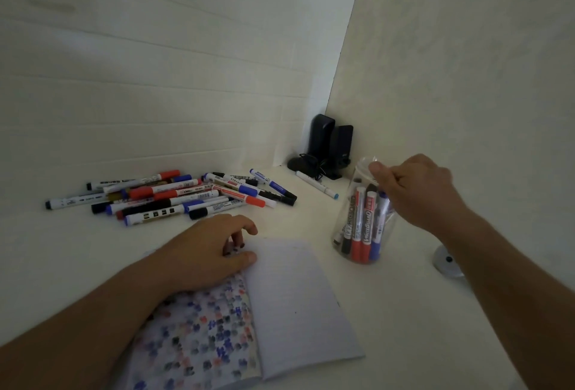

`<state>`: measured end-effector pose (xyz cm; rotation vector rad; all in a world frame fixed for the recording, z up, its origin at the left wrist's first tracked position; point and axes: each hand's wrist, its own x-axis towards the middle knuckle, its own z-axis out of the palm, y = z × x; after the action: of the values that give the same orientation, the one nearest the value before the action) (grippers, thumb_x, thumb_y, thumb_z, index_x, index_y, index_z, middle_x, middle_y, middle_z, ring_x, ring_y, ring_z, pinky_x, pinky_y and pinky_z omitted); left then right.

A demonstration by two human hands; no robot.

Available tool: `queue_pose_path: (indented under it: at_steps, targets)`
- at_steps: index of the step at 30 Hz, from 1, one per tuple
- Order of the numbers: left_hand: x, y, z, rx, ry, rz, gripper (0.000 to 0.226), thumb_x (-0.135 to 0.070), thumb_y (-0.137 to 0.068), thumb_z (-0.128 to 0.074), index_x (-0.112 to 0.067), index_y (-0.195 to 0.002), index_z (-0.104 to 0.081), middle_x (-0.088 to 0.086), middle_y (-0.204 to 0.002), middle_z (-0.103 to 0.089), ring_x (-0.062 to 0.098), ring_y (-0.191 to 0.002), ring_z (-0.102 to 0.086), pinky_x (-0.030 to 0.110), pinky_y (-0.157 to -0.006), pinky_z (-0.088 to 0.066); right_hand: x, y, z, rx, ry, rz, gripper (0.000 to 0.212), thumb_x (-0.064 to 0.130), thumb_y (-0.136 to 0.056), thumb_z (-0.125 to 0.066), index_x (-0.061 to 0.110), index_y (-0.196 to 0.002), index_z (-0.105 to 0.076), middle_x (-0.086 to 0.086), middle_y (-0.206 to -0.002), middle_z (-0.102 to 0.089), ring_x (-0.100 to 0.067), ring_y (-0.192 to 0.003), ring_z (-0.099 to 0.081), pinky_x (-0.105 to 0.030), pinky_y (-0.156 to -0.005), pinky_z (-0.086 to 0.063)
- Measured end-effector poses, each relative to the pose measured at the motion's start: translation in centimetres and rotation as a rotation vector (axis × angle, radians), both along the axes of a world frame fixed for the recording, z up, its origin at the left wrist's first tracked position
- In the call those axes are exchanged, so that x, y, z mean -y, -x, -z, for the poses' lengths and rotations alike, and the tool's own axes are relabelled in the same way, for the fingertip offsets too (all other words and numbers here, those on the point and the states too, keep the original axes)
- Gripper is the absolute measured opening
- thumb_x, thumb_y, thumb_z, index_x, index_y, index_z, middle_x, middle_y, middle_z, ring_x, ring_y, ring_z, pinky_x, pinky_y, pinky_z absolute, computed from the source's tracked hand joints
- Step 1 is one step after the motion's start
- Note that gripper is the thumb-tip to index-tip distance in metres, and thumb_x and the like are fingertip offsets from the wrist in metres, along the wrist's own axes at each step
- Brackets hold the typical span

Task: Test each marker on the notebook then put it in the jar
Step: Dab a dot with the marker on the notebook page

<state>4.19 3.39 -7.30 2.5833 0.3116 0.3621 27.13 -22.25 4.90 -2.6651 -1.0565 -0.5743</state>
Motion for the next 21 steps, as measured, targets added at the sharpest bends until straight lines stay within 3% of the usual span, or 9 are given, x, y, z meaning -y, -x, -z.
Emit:
queue_pose_path:
  at_steps: [3, 5, 7, 9, 12, 14, 17, 21]
  targets:
    - [-0.9, -0.1, 0.1, 0.040, -0.055, -0.088, 0.022, -0.050, -0.095, -0.063, -0.050, -0.115, -0.054, -0.021, -0.105, -0.055, 0.001, -0.088, -0.058, 0.024, -0.081, -0.052, -0.1, 0.0, 0.5, 0.116, -0.142, -0.046, 0.077, 0.068, -0.103, -0.017, 0.021, -0.072, -0.070, 0.005, -0.074, -0.064, -0.026, -0.096, -0.053, -0.046, -0.087, -0.039]
    - [-1.7, -0.1, 0.3, 0.082, -0.115, -0.172, 0.018, -0.047, -0.095, -0.063, -0.049, -0.110, -0.055, -0.022, -0.106, -0.053, 0.002, -0.097, -0.053, 0.026, -0.085, -0.048, -0.5, 0.4, 1.1, 0.351, -0.337, -0.117, 0.057, 0.054, -0.107, -0.033, 0.018, -0.089, -0.074, 0.001, -0.093, -0.070, -0.031, -0.104, -0.056, -0.046, -0.085, -0.039]
    - [-2.3, -0.2, 0.4, 0.127, -0.184, -0.267, 0.018, -0.044, -0.094, -0.064, -0.046, -0.112, -0.059, -0.019, -0.111, -0.054, 0.008, -0.109, -0.049, 0.030, -0.091, -0.044, -2.0, 1.8, 1.4, 0.473, -0.496, -0.298, 0.040, 0.040, -0.106, -0.045, 0.014, -0.094, -0.073, -0.005, -0.099, -0.069, -0.031, -0.099, -0.057, -0.043, -0.083, -0.039]
    - [-2.9, -0.3, 0.4, 0.174, -0.261, -0.373, 0.022, -0.039, -0.093, -0.066, -0.039, -0.115, -0.066, -0.010, -0.117, -0.060, 0.016, -0.116, -0.049, 0.036, -0.097, -0.044, -4.2, 3.9, 2.3, 0.371, -0.535, -0.506, 0.026, 0.029, -0.101, -0.052, 0.012, -0.095, -0.071, -0.002, -0.096, -0.065, -0.019, -0.090, -0.055, -0.033, -0.081, -0.039]
    - [-3.9, -0.6, 0.4, 0.206, -0.356, -0.494, 0.026, -0.035, -0.090, -0.068, -0.033, -0.116, -0.072, 0.000, -0.119, -0.066, 0.025, -0.114, -0.055, 0.044, -0.096, -0.046, -8.1, 6.3, 5.3, -0.021, -0.382, -0.541, 0.017, 0.031, -0.098, -0.054, 0.025, -0.107, -0.067, 0.012, -0.100, -0.056, -0.001, -0.087, -0.051, -0.021, -0.077, -0.039]
    - [-4.3, -0.7, 0.5, 0.184, -0.347, -0.511, 0.027, -0.036, -0.090, -0.067, -0.034, -0.117, -0.071, 0.001, -0.121, -0.066, 0.027, -0.116, -0.055, 0.046, -0.096, -0.045, -10.7, 6.2, 7.4, -0.146, -0.242, -0.479, 0.021, 0.032, -0.098, -0.059, 0.031, -0.118, -0.063, 0.013, -0.104, -0.053, -0.002, -0.091, -0.051, -0.021, -0.077, -0.038]
    - [-4.1, -1.0, 0.7, 0.166, -0.362, -0.507, 0.025, -0.039, -0.092, -0.064, -0.036, -0.116, -0.070, -0.002, -0.123, -0.066, 0.027, -0.121, -0.053, 0.048, -0.099, -0.042, -14.3, 5.1, 9.8, -0.329, -0.121, -0.367, 0.042, 0.040, -0.100, -0.061, 0.035, -0.139, -0.047, 0.003, -0.123, -0.054, -0.016, -0.106, -0.054, -0.030, -0.083, -0.043]
    - [-3.1, -0.6, -0.3, 0.232, -0.388, -0.425, 0.031, -0.045, -0.092, -0.052, -0.041, -0.118, -0.068, -0.009, -0.117, -0.065, 0.022, -0.113, -0.053, 0.045, -0.097, -0.040, -17.8, 3.8, 11.7, -0.360, -0.116, -0.316, 0.045, 0.052, -0.101, -0.057, 0.034, -0.140, -0.047, -0.002, -0.125, -0.060, -0.021, -0.109, -0.058, -0.036, -0.084, -0.049]
